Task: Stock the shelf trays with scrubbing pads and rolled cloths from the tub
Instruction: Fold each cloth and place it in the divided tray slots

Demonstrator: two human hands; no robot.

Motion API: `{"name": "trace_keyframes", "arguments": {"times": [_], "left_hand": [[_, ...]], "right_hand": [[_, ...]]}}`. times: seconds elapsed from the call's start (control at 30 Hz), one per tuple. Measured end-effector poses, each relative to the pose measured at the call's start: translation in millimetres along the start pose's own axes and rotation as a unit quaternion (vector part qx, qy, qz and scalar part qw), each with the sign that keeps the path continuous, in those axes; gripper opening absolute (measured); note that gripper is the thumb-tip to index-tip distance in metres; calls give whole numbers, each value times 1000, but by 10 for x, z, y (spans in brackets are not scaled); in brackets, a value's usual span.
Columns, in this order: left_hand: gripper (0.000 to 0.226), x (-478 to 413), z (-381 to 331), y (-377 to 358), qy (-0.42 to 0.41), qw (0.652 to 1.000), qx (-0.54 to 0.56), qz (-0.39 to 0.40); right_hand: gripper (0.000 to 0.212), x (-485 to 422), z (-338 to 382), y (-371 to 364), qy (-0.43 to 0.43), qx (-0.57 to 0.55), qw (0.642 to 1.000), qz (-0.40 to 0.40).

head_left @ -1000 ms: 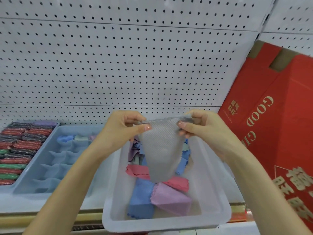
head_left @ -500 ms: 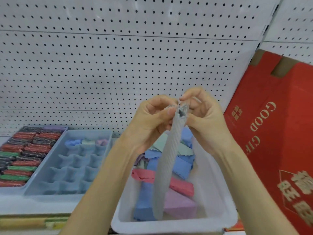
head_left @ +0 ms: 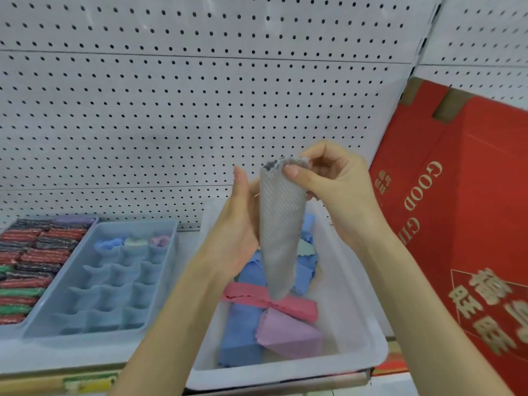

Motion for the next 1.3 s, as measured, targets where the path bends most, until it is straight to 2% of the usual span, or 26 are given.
{"name": "trace_keyframes", "arguments": {"times": [0.07, 0.17, 0.3, 0.4, 0.47, 0.57, 0.7, 0.87, 1.03, 1.13, 1.2, 1.3], "left_hand": [[64, 29, 23, 0, -14, 999, -45, 15], [43, 61, 46, 34, -1, 995, -95, -28], [15, 67, 76, -79, -2, 995, -91, -32], [20, 64, 83, -102, -1, 1000, -17, -11], [32, 72, 75, -62, -6, 999, 42, 5], [37, 90, 33, 33, -41, 992, 120, 18], [39, 71, -23, 100, -73, 984, 163, 17], [39, 27, -60, 117, -106, 977, 185, 15], [40, 11, -63, 181, -98, 984, 148, 24], [37, 6, -80, 210, -65, 994, 88, 29], [34, -1, -85, 299, -28, 999, 33, 1], [36, 61, 57, 534, 74, 993, -58, -76]], "right_hand": [[22, -27, 32, 25, 0, 8, 1000, -7], [22, -69, 112, 20, 18, 8, 1000, 1], [15, -116, 139, -39, 4, -9, 999, 30], [13, -130, 58, -58, -36, 8, 998, 49], [15, -91, 2, 51, -51, 47, 998, 4], [16, 102, -157, 185, -62, 59, 994, -70], [13, 361, -560, -158, -106, -18, 994, 14], [16, 373, -669, -292, -75, -124, 989, -5], [15, 279, -758, -294, -95, -146, 984, 26], [7, 189, -794, -367, -136, -79, 976, 150], [6, 146, -793, -385, -133, -50, 972, 188], [7, 82, -848, -332, -121, -41, 979, 157]]}}
Point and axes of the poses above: each hand's wrist, its own x-axis away from the middle knuckle, its own y-axis out of the back of the hand, z = x × y, the point moved 7 cm from there along -x, towards the middle knuckle, and after that the axes turned 12 degrees about z, right-handed, at the moved point
